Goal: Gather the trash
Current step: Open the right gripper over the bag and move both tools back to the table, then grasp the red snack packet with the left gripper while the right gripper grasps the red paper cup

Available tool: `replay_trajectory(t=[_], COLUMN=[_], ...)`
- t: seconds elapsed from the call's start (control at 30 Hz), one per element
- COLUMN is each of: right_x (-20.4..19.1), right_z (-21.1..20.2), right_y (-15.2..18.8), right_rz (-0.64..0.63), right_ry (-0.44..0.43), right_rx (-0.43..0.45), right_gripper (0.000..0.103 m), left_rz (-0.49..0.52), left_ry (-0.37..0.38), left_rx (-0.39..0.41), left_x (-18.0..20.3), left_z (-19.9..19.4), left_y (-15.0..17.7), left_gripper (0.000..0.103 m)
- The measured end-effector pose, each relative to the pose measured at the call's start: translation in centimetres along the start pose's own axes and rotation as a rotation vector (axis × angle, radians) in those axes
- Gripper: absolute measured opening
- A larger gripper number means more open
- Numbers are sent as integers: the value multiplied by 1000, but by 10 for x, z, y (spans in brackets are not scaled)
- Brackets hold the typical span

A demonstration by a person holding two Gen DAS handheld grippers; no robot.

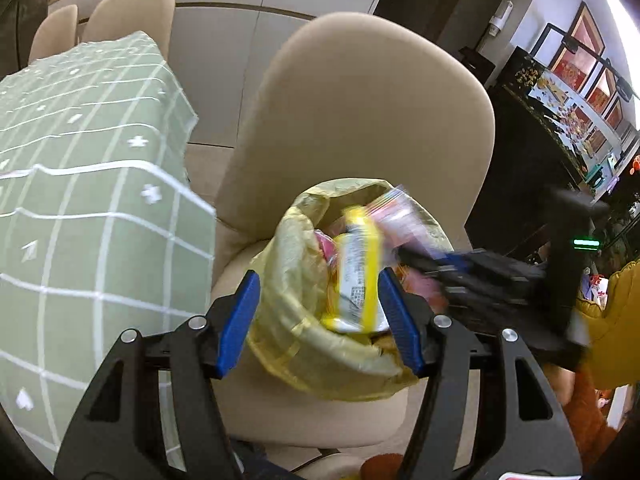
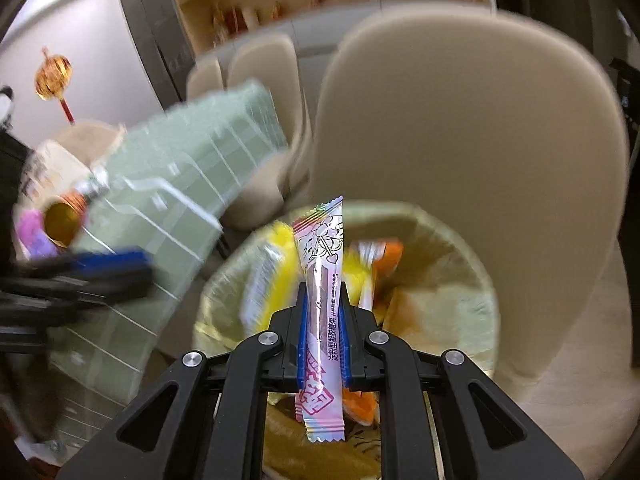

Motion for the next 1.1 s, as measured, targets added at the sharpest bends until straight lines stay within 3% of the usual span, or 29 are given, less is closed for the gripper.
replay_trajectory(t=[0.13, 0.3, 0.37, 0.43, 0.47, 0.77, 0.9, 1.0, 1.1], right_x=[10, 3, -1, -7, -9, -57, -98, -130, -164], right_z=[36, 28, 16, 4, -1, -56, -67, -68, -63], right_y=[18, 23, 21, 19, 18, -3, -15, -17, -14], right_rz=[44, 59, 43, 19, 18, -36, -54, -88, -146], right_ry=[34, 49, 76, 97, 96, 73, -3, -76, -86], right_rx=[-115, -82, -38, 3, 19, 148, 182, 178, 186], right_gripper=[14, 17, 25, 53, 56, 56, 56, 56, 56], left_rz=[5, 14, 11, 10, 7, 15, -5, -59, -149], left_ry=[6, -12, -10, -10, -10, -76, -154, -226, -288], left_rx=[29, 88, 108, 128, 135, 232, 302, 345, 361], left_x=[-11, -23, -29, -35, -38, -68, -97, -129, -170], left_z=[-29, -63, -74, -85, -90, -151, -189, -216, -236], left_y=[9, 17, 19, 21, 22, 43, 54, 64, 77], left_gripper=[58, 61, 62, 62, 62, 62, 62, 63, 63])
Point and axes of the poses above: each gripper's, at about its wrist camera, not at the fingertips, and z roughly the way its jaws point, x to its right, y to its underside, the point moved 2 cm from there along z, roughly the way its jaws point, and after that the axes turned 7 degrees about z, right-handed, at the moved point
